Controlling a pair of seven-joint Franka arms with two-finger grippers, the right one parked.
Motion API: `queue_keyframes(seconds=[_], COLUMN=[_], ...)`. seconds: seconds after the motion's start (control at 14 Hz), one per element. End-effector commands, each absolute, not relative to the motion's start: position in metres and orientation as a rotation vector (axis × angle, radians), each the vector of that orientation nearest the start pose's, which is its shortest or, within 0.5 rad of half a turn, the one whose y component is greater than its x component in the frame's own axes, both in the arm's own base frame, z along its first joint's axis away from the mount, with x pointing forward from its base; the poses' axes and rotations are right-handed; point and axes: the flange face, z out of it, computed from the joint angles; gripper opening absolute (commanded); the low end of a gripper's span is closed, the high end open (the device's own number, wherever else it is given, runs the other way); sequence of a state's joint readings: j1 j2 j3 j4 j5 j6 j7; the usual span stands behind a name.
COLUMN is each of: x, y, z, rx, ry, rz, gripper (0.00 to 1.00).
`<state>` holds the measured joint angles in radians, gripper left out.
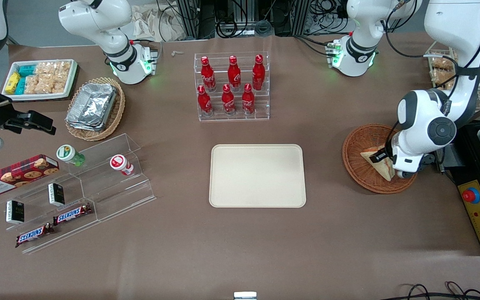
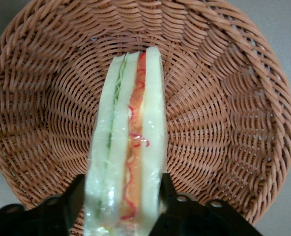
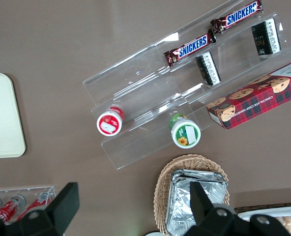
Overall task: Place sandwich from basket to tray
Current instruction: 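Lower the left gripper over the wrapped sandwich and close on it, then lift the wrapped sandwich up out of the basket with the left gripper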
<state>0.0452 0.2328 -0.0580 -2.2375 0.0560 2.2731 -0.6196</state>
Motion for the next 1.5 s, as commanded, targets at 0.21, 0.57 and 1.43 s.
queue_keyframes(seconds=[0.21, 0.57, 1.43], x=[0.534, 0.575, 0.61], y=[-0.009, -0.009, -0.142], z=[0.268, 0.362, 0.482], rx=[-2.902, -2.856, -2.943], ry=[-0.875, -0.857, -0.437], rz=[0.27, 0.392, 0.327], gripper=[0.1, 0.08, 0.06])
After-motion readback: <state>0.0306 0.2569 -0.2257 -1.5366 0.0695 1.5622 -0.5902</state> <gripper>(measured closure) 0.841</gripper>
